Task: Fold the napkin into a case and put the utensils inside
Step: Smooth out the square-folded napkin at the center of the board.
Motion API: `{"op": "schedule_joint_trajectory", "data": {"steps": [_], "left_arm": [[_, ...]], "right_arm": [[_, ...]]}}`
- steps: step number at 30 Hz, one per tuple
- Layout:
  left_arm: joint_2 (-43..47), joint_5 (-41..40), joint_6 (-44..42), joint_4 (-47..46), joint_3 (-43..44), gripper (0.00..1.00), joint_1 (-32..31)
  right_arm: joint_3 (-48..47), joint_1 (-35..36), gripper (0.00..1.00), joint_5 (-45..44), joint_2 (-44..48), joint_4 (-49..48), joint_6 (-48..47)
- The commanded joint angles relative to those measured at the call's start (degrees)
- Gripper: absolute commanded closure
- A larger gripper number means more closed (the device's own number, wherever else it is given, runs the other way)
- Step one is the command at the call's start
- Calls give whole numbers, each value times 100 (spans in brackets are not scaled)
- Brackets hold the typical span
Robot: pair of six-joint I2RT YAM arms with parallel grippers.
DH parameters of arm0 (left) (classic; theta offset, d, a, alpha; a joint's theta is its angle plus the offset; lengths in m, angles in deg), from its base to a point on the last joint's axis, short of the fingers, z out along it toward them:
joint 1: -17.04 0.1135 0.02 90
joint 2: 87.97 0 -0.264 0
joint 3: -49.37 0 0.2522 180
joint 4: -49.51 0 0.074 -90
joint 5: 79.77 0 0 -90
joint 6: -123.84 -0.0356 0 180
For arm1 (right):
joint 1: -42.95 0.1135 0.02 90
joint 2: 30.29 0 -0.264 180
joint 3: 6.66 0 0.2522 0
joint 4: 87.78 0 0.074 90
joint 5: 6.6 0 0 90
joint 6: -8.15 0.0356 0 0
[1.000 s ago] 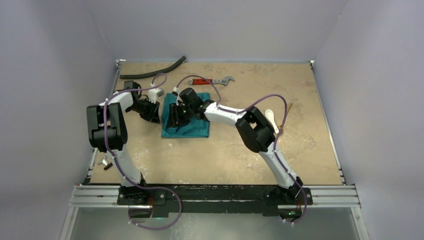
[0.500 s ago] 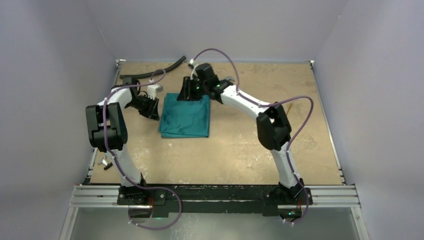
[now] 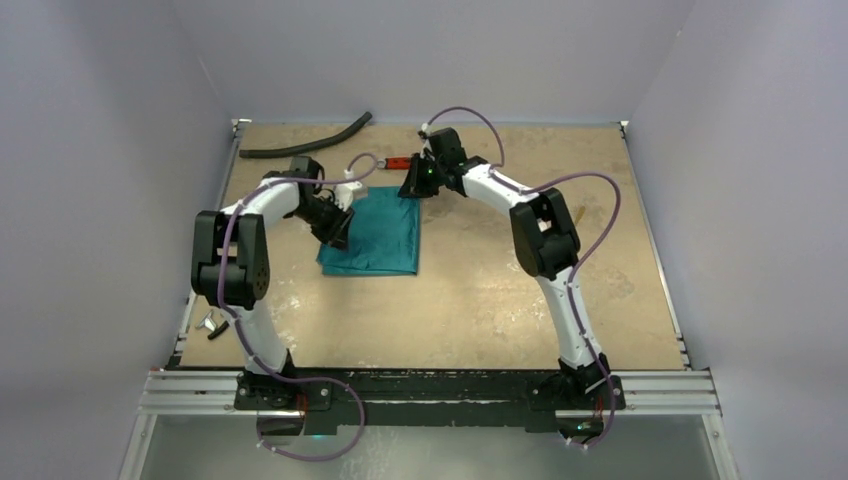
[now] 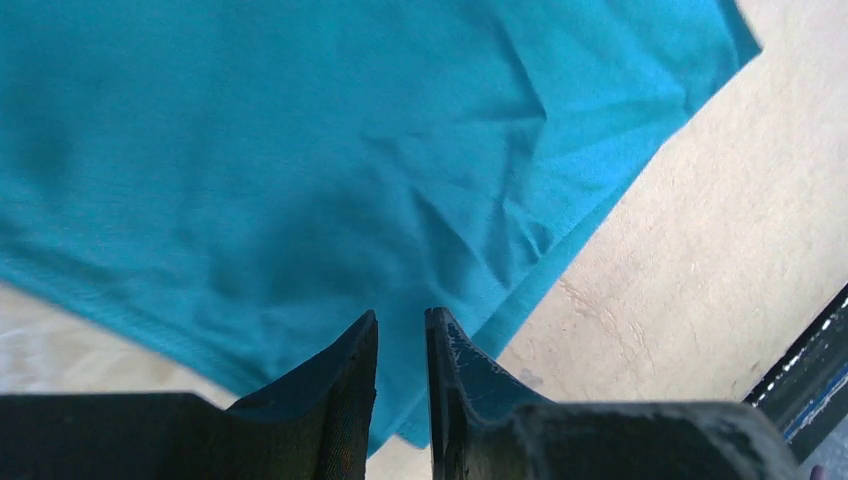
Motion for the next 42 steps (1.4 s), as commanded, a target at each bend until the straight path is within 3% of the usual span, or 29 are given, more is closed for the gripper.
{"op": "schedule_joint_trajectory", "data": {"steps": [1,9,13,21,28,35,38,42], "left_arm": [[110,-488,-111,-308,-554,78,-53],[159,-1351,-507,-841,-1283,79,-65],[156,-1404,-564,-935,-1310,79,-107],[208,-1598,-700,-991,-1382,79,-201],[306,-1696,-796,-969,-1394,80,-194],[354,-1755,-826,-991,-1443,80,-199],[357,-1765,-799,-1006,-1432,80,-196],[359,-1764,-787,-992,-1416,80,-201]], "right_arm": [[-238,-101,85,191,-263,-227,12],[775,-425,92,602,-265,-1015,305],[1005,-459,84,1024,108,-1315,256],[369,-512,80,1305,-245,-1557,567],[719,-734,88,1342,-712,-2033,871],[1176,-769,89,1189,-649,-2367,909],[1231,-786,86,1162,-433,-2466,926],[1657,-779,70,853,299,-2860,750]]}}
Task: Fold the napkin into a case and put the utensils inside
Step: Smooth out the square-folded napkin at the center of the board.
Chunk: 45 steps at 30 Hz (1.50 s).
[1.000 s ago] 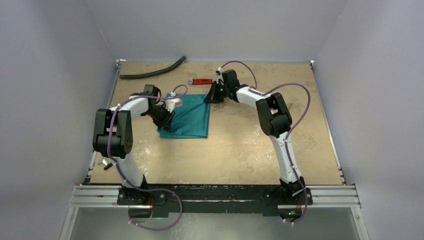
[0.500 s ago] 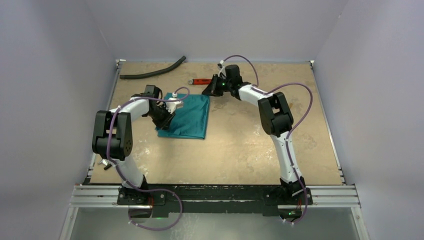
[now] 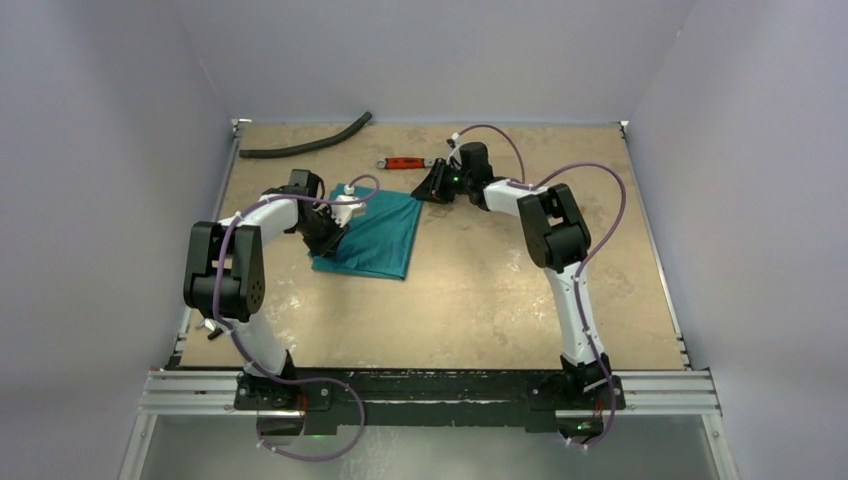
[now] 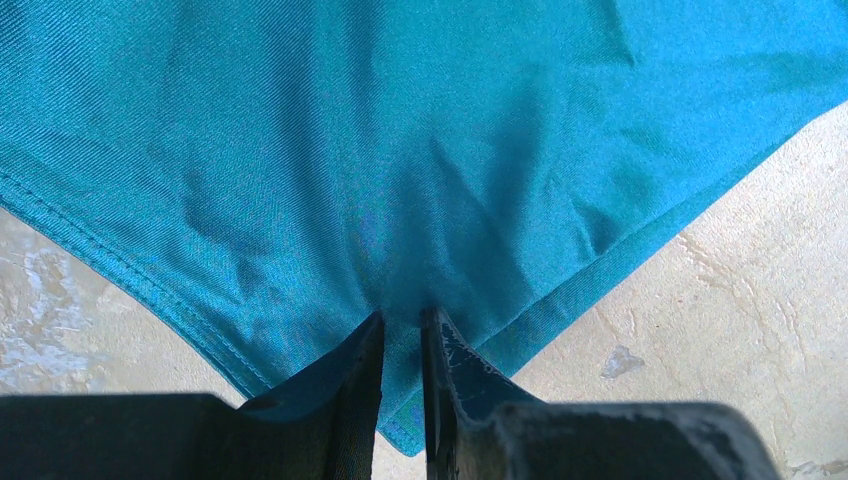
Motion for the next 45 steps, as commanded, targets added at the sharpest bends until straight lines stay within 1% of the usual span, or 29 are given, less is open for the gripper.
{"op": "schedule_joint_trajectory", "data": {"steps": [1,3,7,8,11,14,16,19,21,25,28,31,33,35,37,41,43,45], "left_arm": [[-131,-479,-175,-62,-186,80,38],[-109,-466,-163,-69,-197,80,39],[-94,-395,-100,-62,-173,80,37],[-102,-375,-101,-59,-164,80,38],[-60,-339,-119,-64,-163,80,39],[-44,-319,-131,-76,-167,80,38],[-51,-339,-136,-46,-142,80,38],[-16,-416,-175,-46,-156,80,38],[3,-456,-185,-77,-187,80,38],[19,-470,-185,-125,-189,80,39],[14,-438,-159,-116,-137,80,40],[35,-430,-179,-96,-124,80,39],[25,-443,-184,-113,-117,80,40],[6,-442,-153,-120,-115,80,34],[9,-421,-139,-122,-117,80,36],[24,-406,-158,-160,-163,80,35],[0,-423,-167,-153,-154,80,33],[-21,-423,-164,-165,-146,80,39]], "right_arm": [[534,13,66,-482,1016,-376,-236],[1010,117,60,-524,1437,-652,-218],[2072,489,59,-419,2103,-1130,-103],[2335,631,62,-397,2220,-1226,-90],[3014,1056,75,-429,2480,-1557,2],[3379,1289,83,-409,2304,-1843,236],[3522,1324,86,-319,2096,-2062,412],[3683,1344,89,-363,1917,-2120,444],[3798,1344,90,-402,1871,-2013,343],[4073,1342,89,-436,2074,-2165,326],[3851,1339,86,-213,2326,-1792,120],[3265,1269,80,75,2478,-1300,-200],[2874,1270,80,146,2361,-1134,-352],[2787,1329,83,375,2207,-1171,-260],[3114,1408,85,439,2147,-1508,-50],[4078,1527,89,559,1977,-2593,608],[4330,1548,90,498,1939,-2761,671],[4328,1547,90,433,1894,-2541,541]]}}
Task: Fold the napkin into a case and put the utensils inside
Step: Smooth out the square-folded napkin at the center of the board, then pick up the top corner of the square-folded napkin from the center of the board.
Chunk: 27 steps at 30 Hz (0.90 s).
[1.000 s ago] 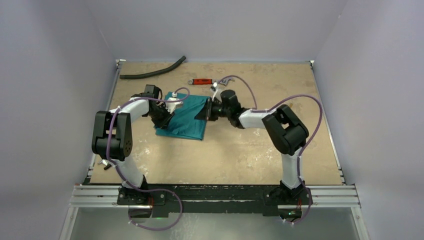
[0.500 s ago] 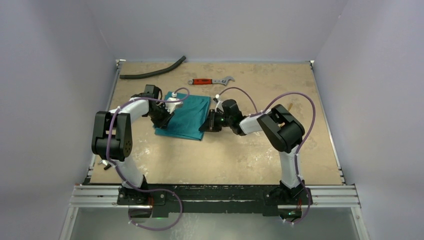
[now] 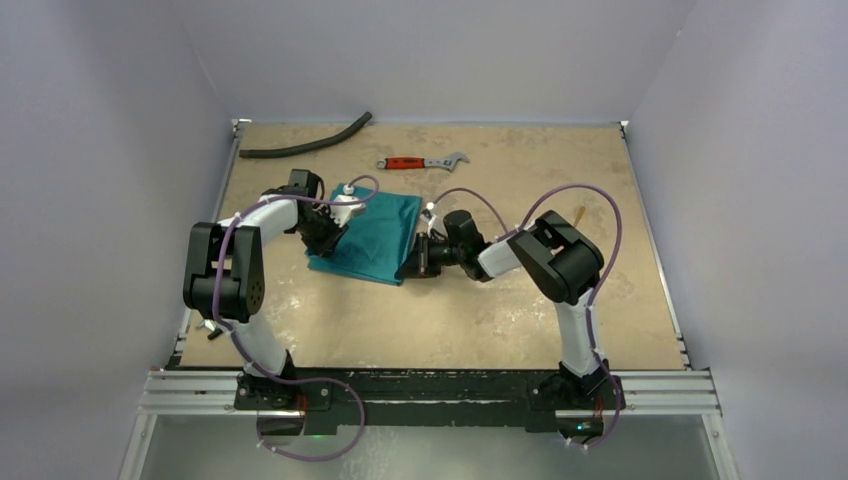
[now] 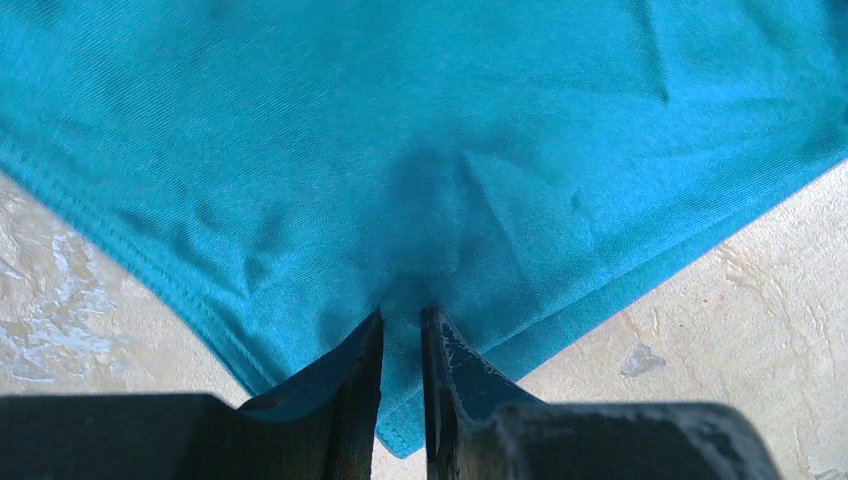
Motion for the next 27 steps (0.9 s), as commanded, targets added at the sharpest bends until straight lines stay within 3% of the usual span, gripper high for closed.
{"op": "schedule_joint_trajectory", "data": {"steps": [1,5,9,15,19,21,23,27], "left_arm": [[-60,-246,-147,-108,-123,80,39],[3,-244,-104,-134,-137,80,36],[90,-240,-107,-140,-141,80,40],[149,-253,-168,-134,-200,80,40],[244,-146,-135,81,-83,76,40],[212,162,-118,613,228,72,64],[65,416,-141,1156,619,69,78],[100,652,30,1272,983,67,215]], "right_arm": [[49,59,91,32,-103,-21,7],[-283,35,91,33,204,951,-389],[-1101,-201,84,21,609,1704,-812],[-2935,-610,78,-123,-139,2584,-1139],[-4125,-814,83,-286,-1158,2936,-1095],[-4434,-868,87,-519,-1492,3200,-1148],[-4517,-933,90,-760,-1693,3346,-1229],[-3991,-1173,97,-993,-1697,3019,-1110]]}}
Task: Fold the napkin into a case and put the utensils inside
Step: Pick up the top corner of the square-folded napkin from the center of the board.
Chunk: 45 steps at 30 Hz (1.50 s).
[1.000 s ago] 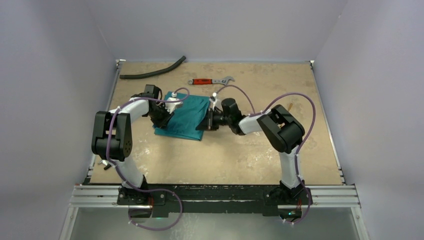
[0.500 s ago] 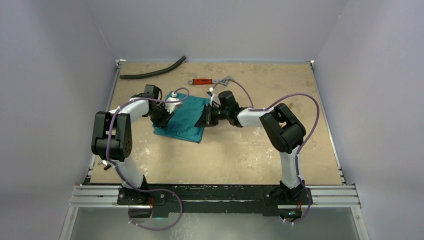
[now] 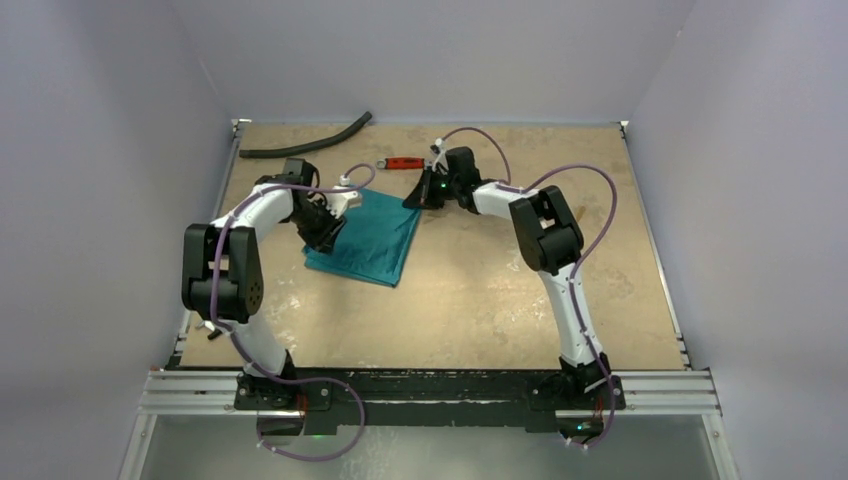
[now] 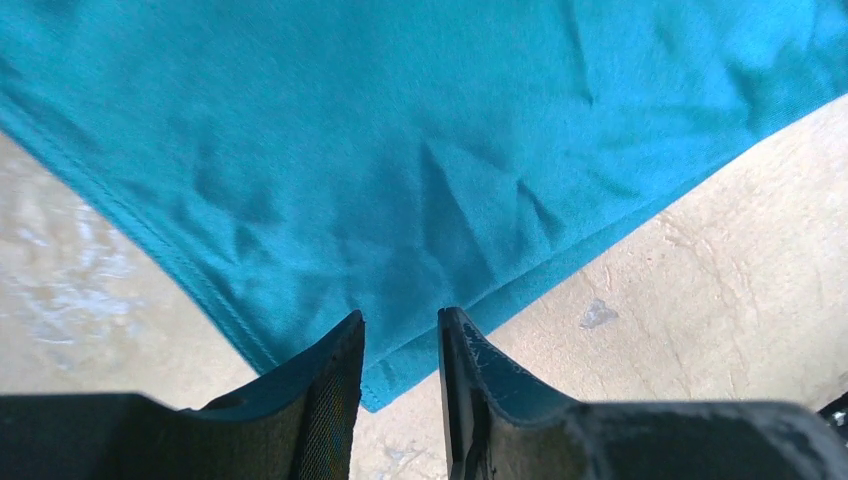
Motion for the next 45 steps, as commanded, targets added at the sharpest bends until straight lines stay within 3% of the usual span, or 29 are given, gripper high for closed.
{"op": "schedule_joint_trajectory", "data": {"steps": [1,7,13,20,23,28,32,38,45], "left_arm": [[61,488,83,443,613,67,184],[-15,241,520,123,928,67,436],[-399,-26,835,-386,931,67,678],[-725,496,769,-137,1119,68,568],[-606,703,712,15,1314,68,493],[-611,832,695,161,1620,68,493],[-633,551,545,81,1253,69,493],[-397,269,254,-218,522,71,493],[-492,114,377,-815,184,78,493]], "right_arm": [[480,-169,97,-374,129,136,-38],[1025,-183,98,-604,461,143,-241],[2271,-183,100,-1318,1390,71,-279],[3907,-202,98,-1196,2497,-275,-375],[4144,-202,91,-1084,2870,-290,-383],[3022,-202,58,-1331,2959,92,-700],[1573,-183,44,-1397,2301,551,-1028],[-799,-153,38,-1586,714,1557,-1400],[-1341,-108,39,-1520,-5,1702,-1386]]}}
